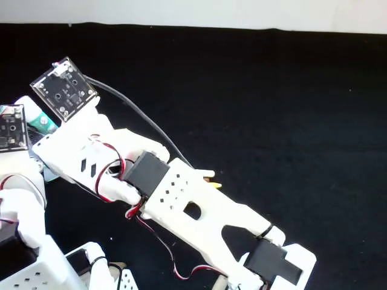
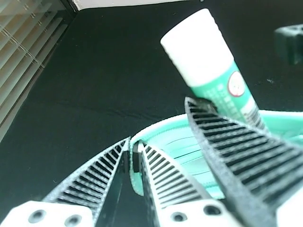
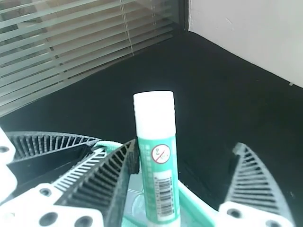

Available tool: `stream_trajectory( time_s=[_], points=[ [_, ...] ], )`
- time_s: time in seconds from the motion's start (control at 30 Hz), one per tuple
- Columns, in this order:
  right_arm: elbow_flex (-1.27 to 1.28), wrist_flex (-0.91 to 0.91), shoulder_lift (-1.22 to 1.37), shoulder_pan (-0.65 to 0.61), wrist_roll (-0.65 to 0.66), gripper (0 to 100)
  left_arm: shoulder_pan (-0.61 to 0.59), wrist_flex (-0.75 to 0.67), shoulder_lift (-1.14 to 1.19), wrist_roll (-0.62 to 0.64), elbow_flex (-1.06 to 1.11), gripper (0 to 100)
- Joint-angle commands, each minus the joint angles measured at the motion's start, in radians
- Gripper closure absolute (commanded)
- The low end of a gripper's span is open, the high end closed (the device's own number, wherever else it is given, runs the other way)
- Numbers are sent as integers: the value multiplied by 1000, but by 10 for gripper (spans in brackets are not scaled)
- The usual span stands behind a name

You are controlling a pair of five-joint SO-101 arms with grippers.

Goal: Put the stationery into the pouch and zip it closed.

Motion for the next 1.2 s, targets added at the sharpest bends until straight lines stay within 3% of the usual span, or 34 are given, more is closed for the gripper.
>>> stream_trajectory(
  time_s=[0.0, 0.27, 0.47, 0.93, 1.17],
  points=[
    [-41, 8, -18, -13, -5, 689, -5, 0, 8, -3, 4, 994],
    [-77, 38, -39, 1, -3, 710, -5, 0, 13, -3, 4, 994],
    [-87, 38, -139, -2, -5, 998, -5, 0, 15, -2, 4, 994],
    [-84, 39, -154, 5, 0, 991, -5, 0, 15, 0, 4, 994],
    [47, 85, -157, 91, 0, 991, -5, 0, 15, 0, 4, 994]
  ],
)
